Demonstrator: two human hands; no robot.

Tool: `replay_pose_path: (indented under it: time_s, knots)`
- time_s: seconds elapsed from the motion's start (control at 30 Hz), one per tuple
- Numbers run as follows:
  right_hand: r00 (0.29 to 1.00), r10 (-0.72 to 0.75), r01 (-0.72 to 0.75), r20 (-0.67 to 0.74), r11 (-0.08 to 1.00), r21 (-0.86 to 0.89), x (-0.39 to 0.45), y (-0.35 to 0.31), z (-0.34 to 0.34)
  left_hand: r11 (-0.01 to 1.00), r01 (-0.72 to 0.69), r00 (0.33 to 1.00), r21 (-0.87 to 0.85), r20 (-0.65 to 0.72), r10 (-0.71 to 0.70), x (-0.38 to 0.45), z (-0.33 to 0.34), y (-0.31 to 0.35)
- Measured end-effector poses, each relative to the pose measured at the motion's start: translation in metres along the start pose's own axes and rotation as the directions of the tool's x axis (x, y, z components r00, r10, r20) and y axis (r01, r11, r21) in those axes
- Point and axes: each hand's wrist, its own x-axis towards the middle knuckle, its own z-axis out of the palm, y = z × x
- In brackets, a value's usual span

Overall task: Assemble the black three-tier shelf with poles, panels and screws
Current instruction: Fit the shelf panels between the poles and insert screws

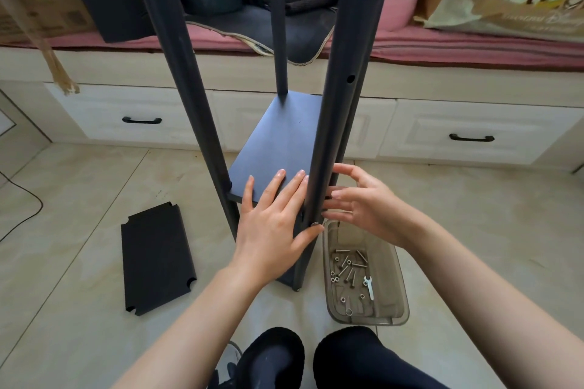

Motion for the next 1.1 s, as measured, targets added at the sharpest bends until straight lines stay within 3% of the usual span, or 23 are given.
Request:
replay_pose_path:
  time_s: [0.1,0.17,0.27,0.43,0.57,0.67,0.83,1.1]
  knots:
    - [0.998,0.021,-0.012,-0.065,0.991,0.133,0.001,0.006,-0.006,1.000,-0.004,1.000,-0.020,-0.029,0.004,-0.001,0.001,0.001]
    - [0.995,0.026,-0.013,-0.096,0.991,0.131,-0.001,0.014,-0.014,1.000,-0.004,0.999,-0.026,-0.036,0.003,-0.001,0.002,0.002]
    - [0.973,0.100,-0.096,-0.209,0.995,0.030,-0.005,0.038,-0.034,1.000,0.003,0.999,-0.016,-0.037,-0.004,-0.002,0.003,0.001]
    - [0.890,0.289,-0.365,-0.353,0.915,-0.170,-0.018,0.104,-0.072,1.000,-0.001,0.998,-0.030,-0.055,0.000,-0.002,0.007,0.001]
    - [0.838,0.366,-0.509,-0.405,0.792,-0.338,-0.023,0.148,-0.084,1.000,0.000,0.998,-0.021,-0.057,-0.002,-0.002,0.009,-0.001]
    - [0.827,0.385,-0.559,-0.409,0.641,-0.526,-0.014,0.175,-0.085,1.000,0.005,0.999,-0.021,-0.053,-0.006,-0.001,0.010,-0.002]
    - [0.830,0.431,-0.526,-0.355,0.392,-0.755,0.009,0.204,-0.080,0.999,0.004,0.998,-0.034,-0.056,-0.006,-0.001,0.008,-0.001]
    - [0.855,0.392,-0.450,-0.341,0.233,-0.862,0.022,0.235,-0.082,0.998,-0.006,0.997,-0.063,-0.076,0.002,-0.002,0.005,0.001]
